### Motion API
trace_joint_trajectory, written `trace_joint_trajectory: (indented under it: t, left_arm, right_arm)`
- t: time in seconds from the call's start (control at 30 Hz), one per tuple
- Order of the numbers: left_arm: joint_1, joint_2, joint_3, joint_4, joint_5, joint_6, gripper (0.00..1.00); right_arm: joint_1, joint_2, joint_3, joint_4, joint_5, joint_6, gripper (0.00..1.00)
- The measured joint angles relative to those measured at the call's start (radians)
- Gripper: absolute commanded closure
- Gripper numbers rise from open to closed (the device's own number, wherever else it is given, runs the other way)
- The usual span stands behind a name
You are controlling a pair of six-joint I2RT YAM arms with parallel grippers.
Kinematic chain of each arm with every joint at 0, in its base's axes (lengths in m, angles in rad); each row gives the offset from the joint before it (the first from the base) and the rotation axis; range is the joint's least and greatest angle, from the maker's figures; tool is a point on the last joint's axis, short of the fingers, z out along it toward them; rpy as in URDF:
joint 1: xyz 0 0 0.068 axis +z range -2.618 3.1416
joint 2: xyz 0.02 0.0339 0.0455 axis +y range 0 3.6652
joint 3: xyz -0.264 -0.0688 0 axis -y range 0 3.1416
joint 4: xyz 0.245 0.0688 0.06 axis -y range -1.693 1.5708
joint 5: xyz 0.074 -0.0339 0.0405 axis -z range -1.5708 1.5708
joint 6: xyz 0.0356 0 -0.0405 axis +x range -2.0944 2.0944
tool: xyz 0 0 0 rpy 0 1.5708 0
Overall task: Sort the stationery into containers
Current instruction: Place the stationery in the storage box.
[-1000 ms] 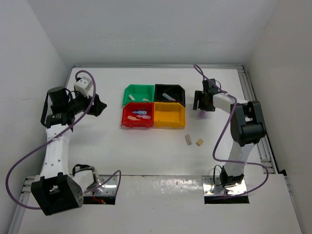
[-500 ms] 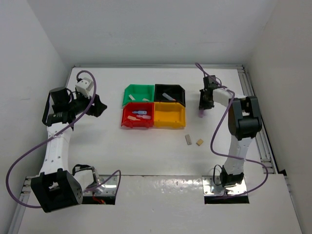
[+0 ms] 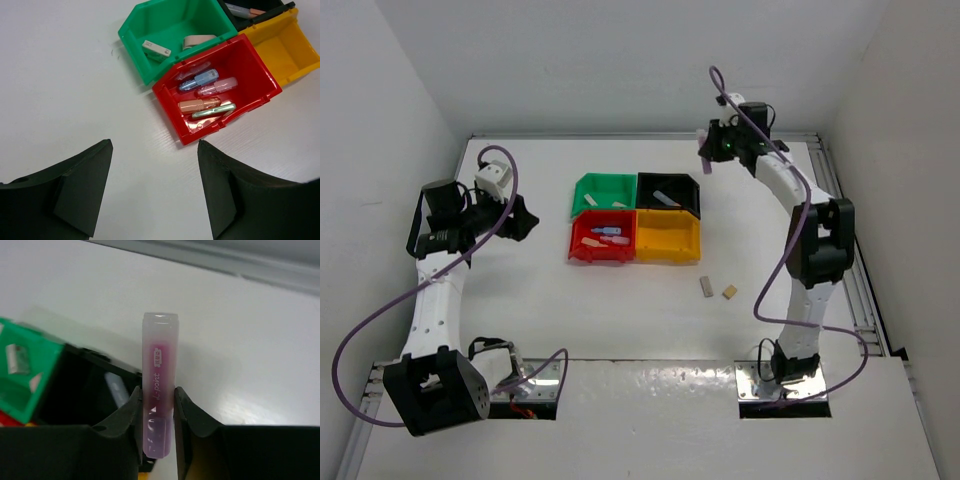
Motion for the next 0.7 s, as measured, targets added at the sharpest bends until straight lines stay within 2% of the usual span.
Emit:
trace_joint_trajectory:
  t: [0.3,0.63,0.67,0.7]
  left_arm:
    - [0.000,0.000,0.000,0.001,0.014,0.000,0.26]
    - [0.000,0.000,-0.001,-0.004,0.014,0.016,0.26]
    - [0.000,0.000,-0.002,-0.004,0.014,0.016,0.26]
    - [0.000,0.000,-0.004,-0.004,0.014,0.017,0.26]
  right_arm:
    - [0.172,0.037,0.029,0.171,-0.266,-0.262,1.00]
    - [0.200,0.092,-0.019,0.158,-0.324,-0.523,1.00]
    - [0.199,0.093,-0.020,0.152,-0.324,-0.539,0.98]
    - [0.199,0.093,-0.024,0.149,-0.324,-0.554,0.85]
